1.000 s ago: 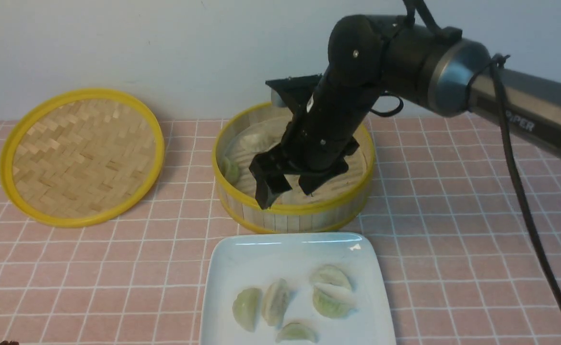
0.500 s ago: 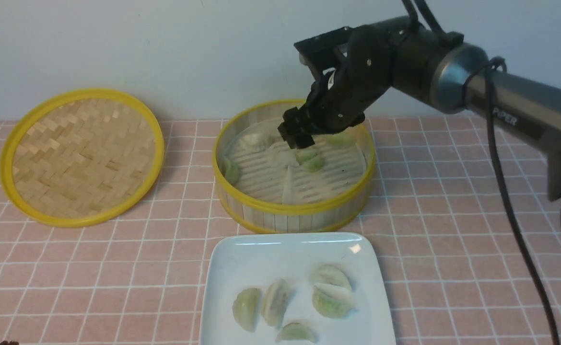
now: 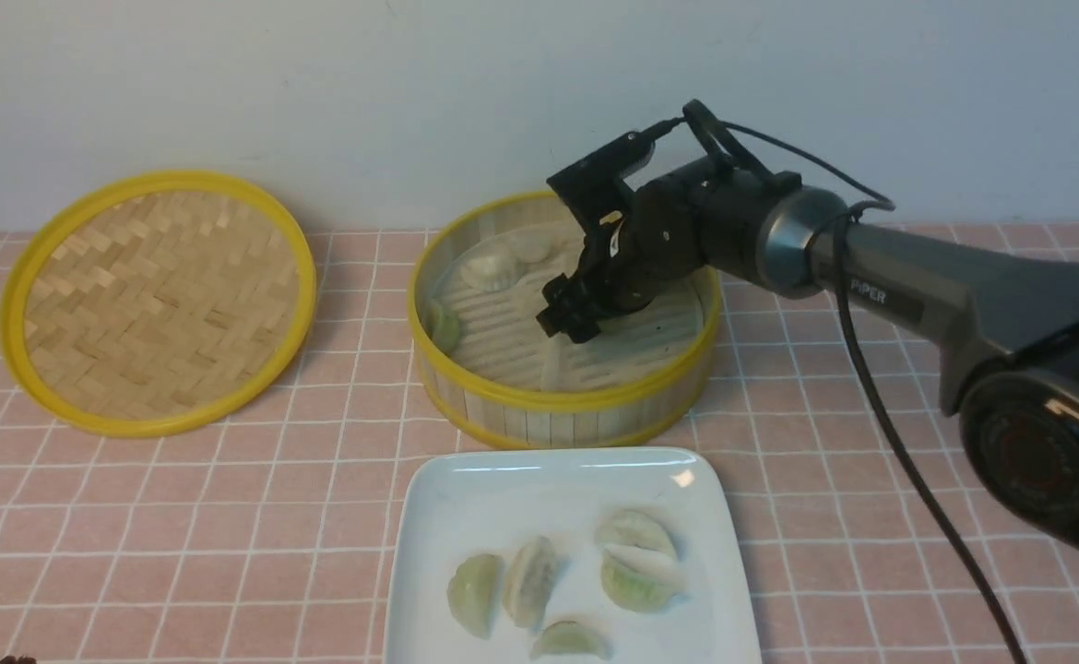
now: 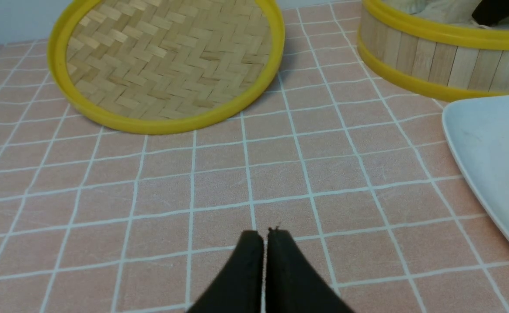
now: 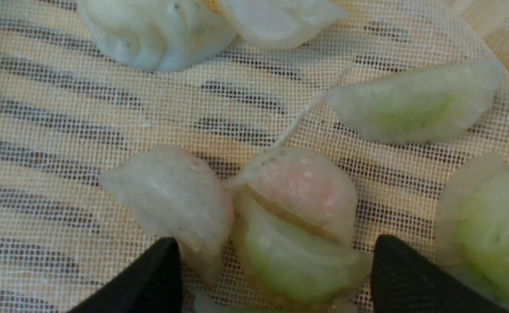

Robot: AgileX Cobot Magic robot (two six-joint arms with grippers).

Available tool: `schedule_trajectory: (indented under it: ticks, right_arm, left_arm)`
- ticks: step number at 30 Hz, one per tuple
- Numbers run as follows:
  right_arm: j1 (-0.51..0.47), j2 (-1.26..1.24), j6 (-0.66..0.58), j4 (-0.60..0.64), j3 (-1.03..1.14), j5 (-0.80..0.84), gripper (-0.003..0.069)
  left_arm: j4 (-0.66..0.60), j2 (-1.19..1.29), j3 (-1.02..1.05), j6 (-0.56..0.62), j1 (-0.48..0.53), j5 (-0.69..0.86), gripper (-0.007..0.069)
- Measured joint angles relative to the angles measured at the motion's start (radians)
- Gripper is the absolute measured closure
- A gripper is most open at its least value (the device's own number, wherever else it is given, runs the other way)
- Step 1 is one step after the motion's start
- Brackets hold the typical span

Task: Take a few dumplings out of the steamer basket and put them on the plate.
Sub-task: Use the right arm to grab a dumpling from inside the steamer

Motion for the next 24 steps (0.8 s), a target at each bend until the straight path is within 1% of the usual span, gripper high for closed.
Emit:
schedule_trajectory:
  ticks: [2, 3, 4, 5, 9, 10, 12, 13, 14, 15, 18, 24]
  right_arm:
    - [0.000, 0.003, 0.001, 0.014, -0.002, 0.007, 0.0178]
    - [0.000, 0.003, 0.003, 0.015, -0.002, 0.008, 0.0186]
    - [0.000, 0.003, 0.010, 0.025, -0.003, 0.017, 0.0269]
    - [0.000, 0.003, 0.015, 0.025, -0.005, 0.024, 0.0316]
    - [0.000, -0.014, 0.024, 0.020, -0.005, 0.070, 0.0343]
    - [0.000, -0.028, 0.025, 0.020, -0.004, 0.112, 0.0400]
    - [0.000, -0.050, 0.026, 0.020, -0.001, 0.157, 0.0547]
    - [0.000, -0.075, 0.027, 0.020, 0.000, 0.183, 0.0606]
    - [0.000, -0.092, 0.028, 0.020, 0.000, 0.195, 0.0634]
    - [0.000, -0.115, 0.030, 0.020, 0.000, 0.209, 0.0650]
    - [0.000, -0.177, 0.031, 0.020, 0.000, 0.228, 0.0669]
    - [0.000, -0.201, -0.025, 0.020, -0.001, 0.287, 0.0669]
  left_arm:
    - [0.000, 0.000, 0.000, 0.000, 0.000, 0.000, 0.0631]
    - [0.000, 0.000, 0.000, 0.000, 0.000, 0.000, 0.0631]
    - [0.000, 0.000, 0.000, 0.000, 0.000, 0.000, 0.0631]
    - [0.000, 0.000, 0.000, 0.000, 0.000, 0.000, 0.0631]
    - [0.000, 0.000, 0.000, 0.000, 0.000, 0.000, 0.0631]
    - [0.000, 0.000, 0.000, 0.000, 0.000, 0.000, 0.0631]
    - [0.000, 0.000, 0.000, 0.000, 0.000, 0.000, 0.0631]
    - [0.000, 0.000, 0.000, 0.000, 0.000, 0.000, 0.0631]
    - [0.000, 0.000, 0.000, 0.000, 0.000, 0.000, 0.0631]
    - [0.000, 0.000, 0.000, 0.000, 0.000, 0.000, 0.0631]
    - [0.000, 0.000, 0.000, 0.000, 0.000, 0.000, 0.0631]
    - [0.000, 0.000, 0.000, 0.000, 0.000, 0.000, 0.0631]
